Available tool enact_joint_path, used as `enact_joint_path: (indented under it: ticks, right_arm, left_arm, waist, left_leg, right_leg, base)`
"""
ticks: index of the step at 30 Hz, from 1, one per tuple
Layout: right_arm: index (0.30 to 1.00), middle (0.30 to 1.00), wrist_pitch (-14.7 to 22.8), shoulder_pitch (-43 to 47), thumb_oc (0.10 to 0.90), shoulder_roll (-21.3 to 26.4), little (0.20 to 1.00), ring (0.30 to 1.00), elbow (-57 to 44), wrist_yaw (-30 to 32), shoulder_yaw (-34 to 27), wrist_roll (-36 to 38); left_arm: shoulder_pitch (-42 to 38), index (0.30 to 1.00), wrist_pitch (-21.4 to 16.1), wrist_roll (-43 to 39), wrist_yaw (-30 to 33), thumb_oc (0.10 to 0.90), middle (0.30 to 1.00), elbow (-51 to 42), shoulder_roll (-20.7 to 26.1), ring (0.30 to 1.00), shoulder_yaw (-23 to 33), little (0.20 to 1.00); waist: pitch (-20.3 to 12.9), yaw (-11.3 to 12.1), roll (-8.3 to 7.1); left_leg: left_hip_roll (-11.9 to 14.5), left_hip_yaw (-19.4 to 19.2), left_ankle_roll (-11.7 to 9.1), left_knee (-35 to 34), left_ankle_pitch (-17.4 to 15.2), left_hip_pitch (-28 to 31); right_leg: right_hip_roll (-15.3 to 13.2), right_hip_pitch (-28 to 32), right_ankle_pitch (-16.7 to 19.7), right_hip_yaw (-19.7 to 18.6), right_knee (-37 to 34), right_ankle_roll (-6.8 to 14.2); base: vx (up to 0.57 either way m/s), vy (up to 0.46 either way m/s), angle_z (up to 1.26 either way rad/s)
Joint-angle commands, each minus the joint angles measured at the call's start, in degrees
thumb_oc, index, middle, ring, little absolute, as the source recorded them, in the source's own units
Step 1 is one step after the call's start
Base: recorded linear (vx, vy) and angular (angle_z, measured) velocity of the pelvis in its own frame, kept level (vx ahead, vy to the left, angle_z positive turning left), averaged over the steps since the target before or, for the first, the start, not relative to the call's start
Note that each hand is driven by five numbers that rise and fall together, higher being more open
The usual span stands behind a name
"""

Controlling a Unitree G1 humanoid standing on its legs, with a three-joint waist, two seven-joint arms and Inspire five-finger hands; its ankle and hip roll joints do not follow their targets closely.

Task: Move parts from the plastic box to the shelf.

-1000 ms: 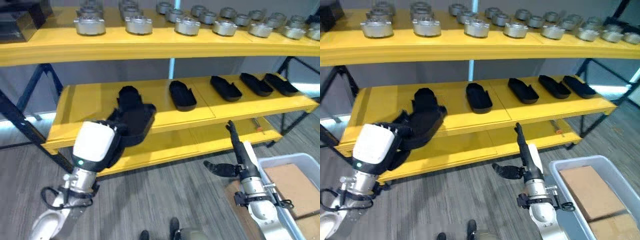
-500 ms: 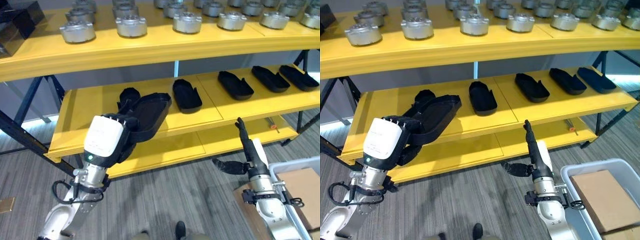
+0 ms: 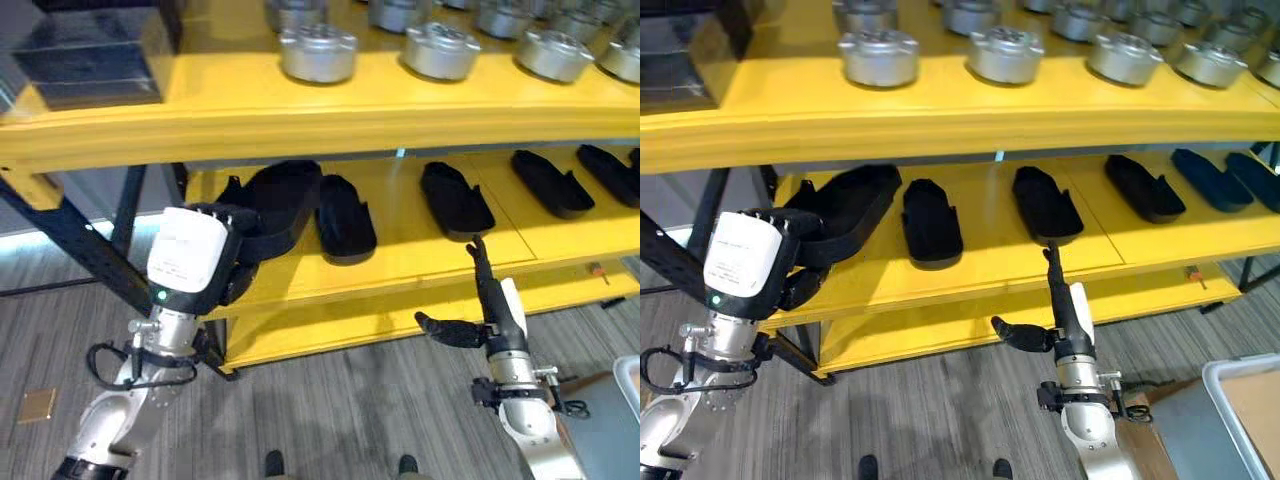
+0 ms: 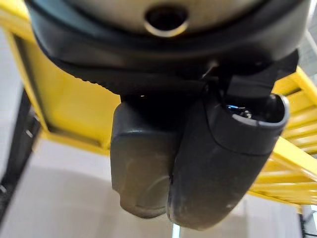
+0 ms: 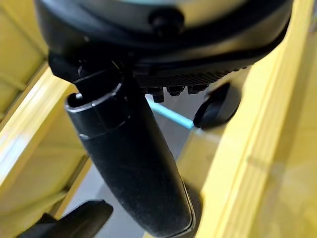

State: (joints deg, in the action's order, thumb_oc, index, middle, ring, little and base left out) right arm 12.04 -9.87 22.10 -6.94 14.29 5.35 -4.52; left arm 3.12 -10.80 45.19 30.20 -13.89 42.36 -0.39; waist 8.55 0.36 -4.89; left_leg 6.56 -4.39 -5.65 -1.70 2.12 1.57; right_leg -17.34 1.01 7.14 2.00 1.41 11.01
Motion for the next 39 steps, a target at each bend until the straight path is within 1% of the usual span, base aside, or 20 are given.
enact_joint_path:
  ticks: [1, 4, 6, 11, 12, 15, 16, 17, 18, 20, 23, 24, 27, 28, 35, 39]
  right_arm:
    - [1.000, 1.000, 3.62, 3.96, 0.900, 3.55, 1.000, 1.000, -5.92, 1.42, -4.20, -1.95]
    - [1.000, 1.000, 3.21, 3.81, 0.900, 3.23, 1.000, 1.000, -5.70, 1.19, -4.10, -2.20]
    - [1.000, 1.000, 2.91, 3.56, 0.900, 3.09, 1.000, 1.000, -5.34, 1.00, -4.24, -2.37]
    - [1.000, 1.000, 2.27, 2.58, 0.900, 2.90, 1.000, 1.000, -4.95, -0.17, -4.44, -2.84]
    - [1.000, 1.000, 2.28, 2.56, 0.900, 2.90, 1.000, 1.000, -4.96, -0.18, -4.44, -2.84]
    - [1.000, 1.000, 1.76, 2.37, 0.900, 3.00, 1.000, 1.000, -4.76, -0.68, -4.51, -2.84]
    - [1.000, 1.000, 1.61, 2.21, 0.900, 3.08, 1.000, 1.000, -4.66, -1.02, -4.60, -2.61]
    - [1.000, 1.000, 1.54, 2.26, 0.900, 3.08, 1.000, 1.000, -4.62, -1.21, -4.53, -2.60]
    - [1.000, 1.000, 1.16, 2.60, 0.900, 3.24, 1.000, 1.000, -4.66, -1.75, -4.22, -2.52]
    - [1.000, 1.000, 1.04, 2.82, 0.900, 3.41, 1.000, 1.000, -4.81, -2.08, -3.85, -2.44]
    - [1.000, 1.000, 1.06, 3.28, 0.900, 3.68, 1.000, 1.000, -5.18, -2.53, -3.47, -2.30]
    - [1.000, 1.000, 1.00, 3.74, 0.900, 3.90, 1.000, 1.000, -5.26, -2.62, -3.16, -2.19]
    - [1.000, 1.000, 1.02, 4.23, 0.900, 4.21, 1.000, 1.000, -5.34, -2.68, -2.86, -2.09]
    - [1.000, 1.000, 0.94, 4.53, 0.900, 4.54, 1.000, 1.000, -5.46, -2.79, -2.79, -1.82]
    - [1.000, 1.000, 0.90, 5.45, 0.900, 5.54, 1.000, 1.000, -6.05, -3.51, -1.92, -1.35]
    - [1.000, 1.000, 0.96, 5.71, 0.900, 5.77, 1.000, 1.000, -6.16, -3.51, -1.70, -1.27]
  left_arm:
    - [-5.25, 0.300, -0.64, -0.91, 5.71, 0.400, 0.300, -5.45, -0.10, 0.300, 2.67, 0.300]
    - [-5.03, 0.300, 0.73, 0.46, 5.79, 0.400, 0.300, -3.38, 0.15, 0.300, 3.12, 0.300]
    - [-4.42, 0.300, 2.61, 1.83, 5.59, 0.400, 0.300, -1.10, 0.13, 0.300, 3.42, 0.300]
    - [-3.52, 0.300, 5.29, 4.45, 4.82, 0.400, 0.300, 4.16, -0.94, 0.300, 3.44, 0.300]
    - [-3.58, 0.300, 5.29, 4.48, 4.92, 0.400, 0.300, 4.29, -0.95, 0.300, 3.37, 0.300]
    - [-3.85, 0.300, 7.72, 5.43, 4.00, 0.400, 0.300, 8.66, -1.51, 0.300, 2.93, 0.300]
    - [-4.43, 0.300, 9.32, 6.05, 3.49, 0.400, 0.300, 11.66, -1.57, 0.300, 2.69, 0.300]
    - [-4.91, 0.300, 9.74, 6.17, 3.26, 0.400, 0.300, 12.75, -1.76, 0.300, 2.39, 0.300]
    - [-6.71, 0.300, 11.88, 6.57, 1.93, 0.400, 0.300, 16.84, -2.05, 0.300, 1.28, 0.300]
    - [-7.61, 0.300, 13.55, 6.34, 1.52, 0.400, 0.300, 20.54, -2.45, 0.300, 0.89, 0.300]
    - [-9.27, 0.300, 15.50, 6.50, 2.06, 0.400, 0.300, 22.85, -2.39, 0.300, 1.53, 0.300]
    - [-10.13, 0.300, 16.73, 6.75, 2.49, 0.400, 0.300, 24.12, -2.03, 0.300, 2.14, 0.300]
    - [-10.91, 0.300, 17.53, 6.50, 2.90, 0.400, 0.300, 24.74, -1.75, 0.300, 2.82, 0.300]
    - [-12.12, 0.300, 18.42, 6.46, 2.69, 0.400, 0.300, 26.08, -1.59, 0.300, 2.60, 0.300]
    - [-17.41, 0.300, 19.47, 7.16, 1.38, 0.400, 0.300, 30.34, -0.13, 0.300, -0.85, 0.300]
    - [-19.82, 0.300, 20.08, 6.58, 0.93, 0.400, 0.300, 32.78, -0.14, 0.300, -2.29, 0.300]
  waist:
    - [-6.28, -2.15, 0.21]
    - [-6.66, -1.99, -0.54]
    - [-6.76, -1.92, -0.95]
    - [-6.93, -1.95, -1.58]
    - [-6.94, -1.94, -1.57]
    - [-6.81, -2.09, -1.85]
    - [-6.65, -2.27, -1.98]
    - [-6.56, -2.32, -2.05]
    - [-5.91, -2.62, -2.25]
    - [-5.43, -2.86, -2.43]
    - [-4.28, -2.89, -2.82]
    - [-3.24, -2.89, -3.15]
    - [-2.21, -2.85, -3.38]
    - [-1.13, -2.87, -3.52]
    - [1.43, -3.76, -3.33]
    - [2.01, -4.16, -3.34]
  left_leg:
    - [4.69, 0.94, 0.03, 2.12, 0.22, -2.68]
    - [4.11, 0.59, 0.42, 2.11, -0.49, -2.39]
    - [3.84, 0.18, 0.62, 1.81, -0.67, -2.04]
    - [3.93, -0.74, 0.71, 0.78, -0.78, -0.96]
    - [3.93, -0.76, 0.71, 0.72, -0.76, -0.91]
    - [4.11, -0.99, 0.57, 0.15, -0.60, -0.57]
    - [4.37, -1.22, 0.43, -0.29, -0.36, -0.39]
    - [4.47, -1.31, 0.36, -0.53, -0.27, -0.28]
    - [4.86, -1.50, 0.13, -0.99, 0.13, -0.30]
    - [5.12, -1.73, -0.07, -1.31, -0.09, -0.09]
    - [5.57, -2.02, -0.34, -1.66, 0.36, -0.42]
    - [5.89, -2.17, -0.56, -1.81, 0.65, -0.80]
    - [6.09, -2.23, -0.66, -1.73, 0.80, -1.27]
    - [6.14, -2.26, -0.73, -1.64, 0.92, -1.73]
    - [6.10, -2.44, -0.83, -1.07, 1.00, -2.98]
    - [6.06, -2.54, -0.82, -0.84, 1.03, -3.45]
  right_leg:
    - [1.63, -0.53, -4.82, -1.05, 1.09, 1.27]
    - [1.17, -0.29, -4.00, -1.05, 0.05, 1.51]
    - [1.03, -0.17, -3.55, -1.25, -0.60, 1.68]
    - [1.13, 0.00, -3.16, -1.24, -1.53, 1.81]
    - [1.13, 0.02, -3.16, -1.24, -1.55, 1.81]
    - [1.33, 0.13, -3.16, -1.14, -2.02, 1.74]
    - [1.57, 0.12, -3.26, -1.10, -2.16, 1.70]
    - [1.65, 0.11, -3.29, -0.98, -2.20, 1.70]
    - [2.00, -0.09, -3.46, -0.80, -2.38, 1.64]
    - [2.20, -0.07, -3.95, -0.71, -2.61, 1.64]
    - [2.58, -0.80, -3.84, -0.80, -2.85, 1.62]
    - [2.80, -1.23, -3.80, -0.80, -2.95, 1.55]
    - [2.99, -1.78, -3.73, -0.78, -2.89, 1.45]
    - [3.06, -2.30, -3.60, -0.89, -2.86, 1.37]
    - [3.00, -3.77, -3.31, -1.21, -2.48, 1.32]
    - [2.98, -4.45, -3.15, -1.52, -2.28, 1.32]
  base:
    - [0.10, 0.105, -0.05]
    - [0.07, 0.044, -0.09]
    - [0.05, 0.032, -0.22]
    - [0.05, 0.010, -0.15]
    - [0.00, 0.000, 0.00]
    - [0.03, -0.001, -0.02]
    - [0.04, -0.009, 0.00]
    - [0.00, 0.000, 0.00]
    - [0.04, -0.023, 0.03]
    - [0.01, -0.008, 0.02]
    - [-0.04, -0.023, -0.01]
    - [-0.07, -0.040, -0.09]
    - [-0.06, -0.023, -0.06]
    - [-0.05, 0.000, -0.10]
    - [-0.05, 0.013, -0.03]
    - [-0.02, 0.012, -0.08]
